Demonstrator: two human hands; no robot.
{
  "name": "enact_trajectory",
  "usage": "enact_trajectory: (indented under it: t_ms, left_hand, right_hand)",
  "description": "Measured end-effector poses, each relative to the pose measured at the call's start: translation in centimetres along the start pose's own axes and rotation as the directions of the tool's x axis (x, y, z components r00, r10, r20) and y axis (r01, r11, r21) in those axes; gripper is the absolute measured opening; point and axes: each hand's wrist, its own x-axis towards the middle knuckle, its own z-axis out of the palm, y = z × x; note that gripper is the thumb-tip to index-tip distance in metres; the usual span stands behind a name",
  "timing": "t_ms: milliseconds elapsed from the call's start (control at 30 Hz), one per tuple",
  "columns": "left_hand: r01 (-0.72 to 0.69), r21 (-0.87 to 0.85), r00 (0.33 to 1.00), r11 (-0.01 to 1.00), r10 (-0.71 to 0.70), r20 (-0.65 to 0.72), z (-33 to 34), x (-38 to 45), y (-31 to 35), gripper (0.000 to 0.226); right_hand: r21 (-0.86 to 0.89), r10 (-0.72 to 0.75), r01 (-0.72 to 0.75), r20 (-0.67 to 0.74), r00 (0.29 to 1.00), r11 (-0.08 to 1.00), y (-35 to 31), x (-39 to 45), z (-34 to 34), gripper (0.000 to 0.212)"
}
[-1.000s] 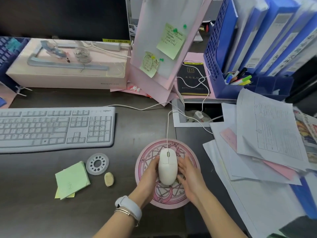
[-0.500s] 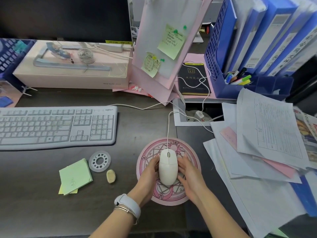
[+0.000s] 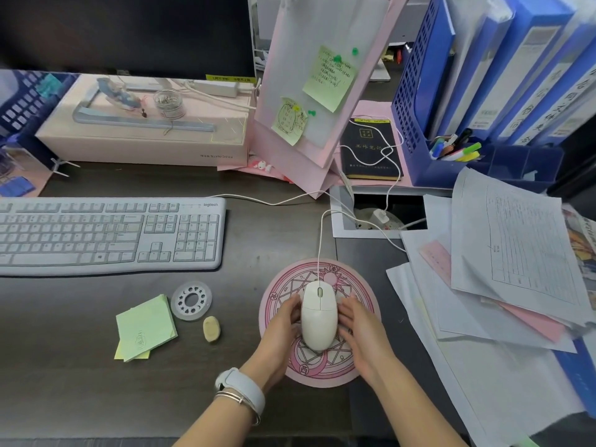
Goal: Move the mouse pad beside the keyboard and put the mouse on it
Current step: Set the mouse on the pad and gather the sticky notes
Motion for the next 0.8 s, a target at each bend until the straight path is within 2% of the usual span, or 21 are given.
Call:
enact_trajectory:
  t_ms: [67,100,200,267,333,433,500,533,567,633,700,800]
  left_hand:
    - [0.020,0.014,1.000,1.000,-0.020,0.007,0.1,-0.6,0.5,0.041]
    - [0.007,0.037,1.000,0.999,-0.007,-0.015,0.0,-1.0,0.8,0.032]
    - [-0.093,0.116,0.981,0.989,0.111,-0.161,-0.9,-1.9,1.8,0.028]
    - [-0.156,0.195,0.947,0.968,0.203,-0.251,-2.2,-2.4,2.4,0.021]
    - [-0.191,0.314,0.896,0.930,0.296,-0.330,-3.7,-3.0,3.1,0.017]
    - [-0.213,0.495,0.796,0.842,0.444,-0.412,-6.8,-3.6,3.8,0.022]
    - [-0.160,0.652,0.725,0.741,0.537,-0.431,-9.4,-3.7,4.2,0.027]
    - [-0.120,0.737,0.709,0.665,0.577,-0.405,-10.8,-3.5,4.4,0.030]
    - [-0.080,0.809,0.722,0.583,0.593,-0.357,-12.2,-3.4,4.6,0.035]
    - [-0.020,0.910,0.789,0.415,0.565,-0.240,-14.4,-2.7,4.9,0.050]
    - [-0.051,0.958,0.852,0.283,0.512,-0.106,-16.1,-1.9,5.5,0.065]
    - [-0.133,0.989,0.920,0.068,0.379,0.098,-17.9,-0.2,6.3,0.082]
  right_hand:
    - [-0.094,-0.076,0.066,-0.106,0.991,0.993,-0.2,0.2,0.1,0.034]
    - [-0.146,-0.134,0.113,-0.141,0.981,0.983,-0.3,0.2,0.4,0.034]
    - [-0.250,-0.305,0.263,-0.147,0.941,0.932,-1.2,0.2,1.5,0.027]
    - [-0.317,-0.372,0.332,-0.076,0.925,0.889,-1.5,0.4,2.9,0.025]
    - [-0.361,-0.411,0.401,0.052,0.910,0.842,-1.2,0.4,4.8,0.024]
    - [-0.445,-0.391,0.459,0.240,0.889,0.769,-0.1,0.3,8.1,0.029]
    - [-0.535,-0.350,0.478,0.328,0.877,0.697,1.0,0.2,10.3,0.035]
    - [-0.576,-0.336,0.495,0.366,0.868,0.651,1.6,0.3,11.3,0.039]
    - [-0.617,-0.324,0.513,0.400,0.857,0.597,2.4,0.3,12.4,0.043]
    - [-0.690,-0.316,0.547,0.447,0.837,0.474,3.7,0.4,13.8,0.048]
    - [-0.732,-0.331,0.573,0.472,0.817,0.369,4.6,0.5,15.1,0.048]
    - [-0.786,-0.343,0.555,0.460,0.819,0.271,5.3,0.9,16.6,0.048]
